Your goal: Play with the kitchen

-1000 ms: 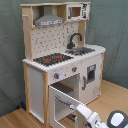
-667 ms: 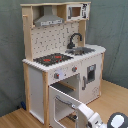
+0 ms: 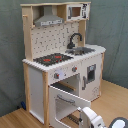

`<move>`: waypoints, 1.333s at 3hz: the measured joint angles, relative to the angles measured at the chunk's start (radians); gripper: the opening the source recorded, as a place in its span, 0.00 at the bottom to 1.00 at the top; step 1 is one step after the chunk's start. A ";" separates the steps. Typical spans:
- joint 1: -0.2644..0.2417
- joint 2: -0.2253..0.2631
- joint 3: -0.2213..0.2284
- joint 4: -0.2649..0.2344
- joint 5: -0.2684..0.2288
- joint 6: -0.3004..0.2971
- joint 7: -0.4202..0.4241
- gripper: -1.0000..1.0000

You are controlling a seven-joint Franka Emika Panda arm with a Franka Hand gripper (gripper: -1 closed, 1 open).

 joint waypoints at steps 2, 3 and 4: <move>0.069 0.016 -0.010 -0.165 0.096 -0.004 0.009 1.00; 0.080 0.016 -0.017 -0.256 0.143 -0.004 0.009 1.00; 0.081 0.025 -0.030 -0.354 0.153 0.014 0.009 1.00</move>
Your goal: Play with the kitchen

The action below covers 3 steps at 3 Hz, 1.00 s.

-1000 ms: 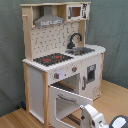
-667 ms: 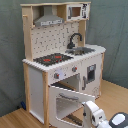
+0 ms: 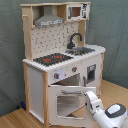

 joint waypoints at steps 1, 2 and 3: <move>0.000 0.023 -0.005 -0.095 0.025 0.013 -0.001 1.00; -0.025 0.026 -0.010 -0.174 0.044 0.072 -0.003 1.00; -0.076 0.026 -0.032 -0.173 0.042 0.170 -0.032 1.00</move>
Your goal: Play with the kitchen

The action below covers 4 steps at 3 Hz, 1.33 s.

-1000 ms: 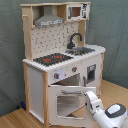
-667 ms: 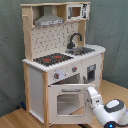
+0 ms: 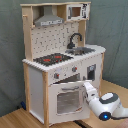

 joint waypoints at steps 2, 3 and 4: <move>-0.070 -0.001 0.001 0.010 0.000 0.192 -0.030 1.00; -0.126 -0.001 0.008 0.012 0.000 0.282 -0.030 1.00; -0.193 -0.007 0.006 0.012 0.000 0.363 -0.030 1.00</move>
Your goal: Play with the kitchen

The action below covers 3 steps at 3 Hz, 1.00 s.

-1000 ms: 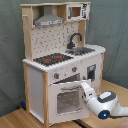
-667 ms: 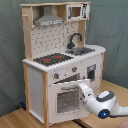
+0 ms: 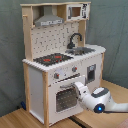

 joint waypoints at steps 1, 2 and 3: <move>-0.062 -0.006 -0.002 0.002 0.000 0.081 -0.001 1.00; 0.018 -0.003 0.004 -0.038 0.004 0.051 0.034 1.00; 0.097 -0.004 -0.004 -0.038 0.005 -0.022 0.025 1.00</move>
